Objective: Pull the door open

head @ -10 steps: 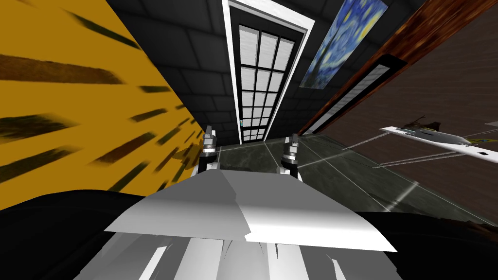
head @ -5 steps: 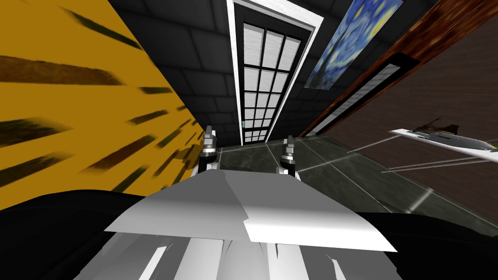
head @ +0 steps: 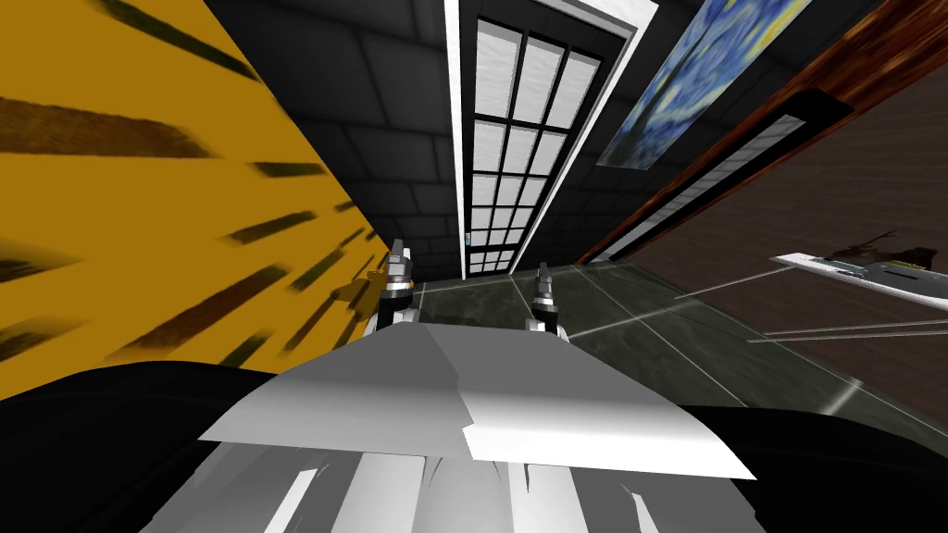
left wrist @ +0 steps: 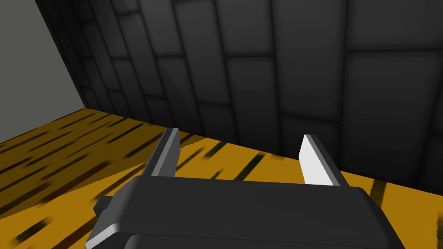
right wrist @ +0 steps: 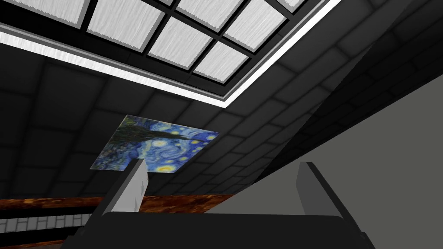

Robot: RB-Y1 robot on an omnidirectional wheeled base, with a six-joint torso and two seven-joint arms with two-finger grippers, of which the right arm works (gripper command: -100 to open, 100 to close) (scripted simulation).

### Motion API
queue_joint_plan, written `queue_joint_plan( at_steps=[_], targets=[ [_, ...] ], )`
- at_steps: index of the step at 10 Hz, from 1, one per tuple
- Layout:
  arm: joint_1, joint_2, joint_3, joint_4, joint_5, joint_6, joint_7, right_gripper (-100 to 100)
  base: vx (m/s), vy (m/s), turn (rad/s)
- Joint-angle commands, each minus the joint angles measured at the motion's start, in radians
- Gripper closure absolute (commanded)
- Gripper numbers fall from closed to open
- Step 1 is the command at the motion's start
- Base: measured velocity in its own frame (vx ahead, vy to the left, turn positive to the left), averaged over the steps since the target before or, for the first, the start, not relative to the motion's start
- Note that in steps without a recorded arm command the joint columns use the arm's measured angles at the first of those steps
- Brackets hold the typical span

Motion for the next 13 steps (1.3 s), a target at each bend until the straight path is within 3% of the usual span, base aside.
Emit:
queue_joint_plan(
  at_steps=[1, 13],
  targets=[
    [-0.01, -0.003, -0.005, 0.034, 0.014, -0.009, 0.026, -100, 0.094, 0.073, 0.043],
    [-0.09, -0.023, -0.051, 0.307, 0.12, -0.082, 0.216, -100, 0.106, 0.067, 0.037]
  ],
)
